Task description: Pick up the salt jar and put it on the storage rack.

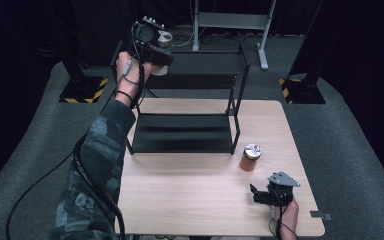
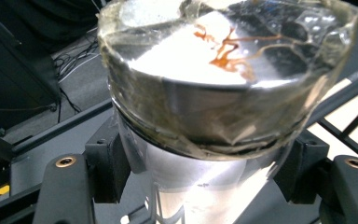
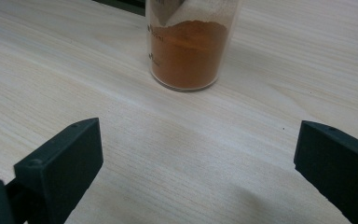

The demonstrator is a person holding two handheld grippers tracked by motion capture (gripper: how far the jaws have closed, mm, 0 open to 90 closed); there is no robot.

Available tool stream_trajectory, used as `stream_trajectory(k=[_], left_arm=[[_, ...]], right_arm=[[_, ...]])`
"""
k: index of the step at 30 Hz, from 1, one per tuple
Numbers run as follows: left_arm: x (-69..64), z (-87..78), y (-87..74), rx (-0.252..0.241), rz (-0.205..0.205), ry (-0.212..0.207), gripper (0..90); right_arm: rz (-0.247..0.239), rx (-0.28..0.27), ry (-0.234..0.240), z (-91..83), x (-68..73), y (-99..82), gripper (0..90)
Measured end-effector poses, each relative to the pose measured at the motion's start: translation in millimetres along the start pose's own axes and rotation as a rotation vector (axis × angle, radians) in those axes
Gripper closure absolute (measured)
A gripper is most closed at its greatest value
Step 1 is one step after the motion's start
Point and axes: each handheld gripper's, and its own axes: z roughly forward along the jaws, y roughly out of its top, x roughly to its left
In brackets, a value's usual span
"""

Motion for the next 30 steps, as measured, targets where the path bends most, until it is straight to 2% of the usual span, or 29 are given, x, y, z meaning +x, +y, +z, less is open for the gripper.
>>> stream_trajectory(k=[21, 28, 30], left_arm=[[5.7, 31.3, -11.7, -0.062, -0.074, 0.004, 30.7], [10.0, 37.9, -19.1, -0.087, -0.104, -0.015, 30.7], [13.4, 40.1, -22.6, -0.1, -0.132, -0.031, 30.7]], right_arm=[[-0.001, 0.0, 0.005, 0.0, -1.0, -0.1, 0.0], [0.0, 0.0, 0.006, 0.1, -1.1, 0.1, 0.0], [0.0, 0.001, 0.006, 0.1, -1.0, 0.2, 0.0]])
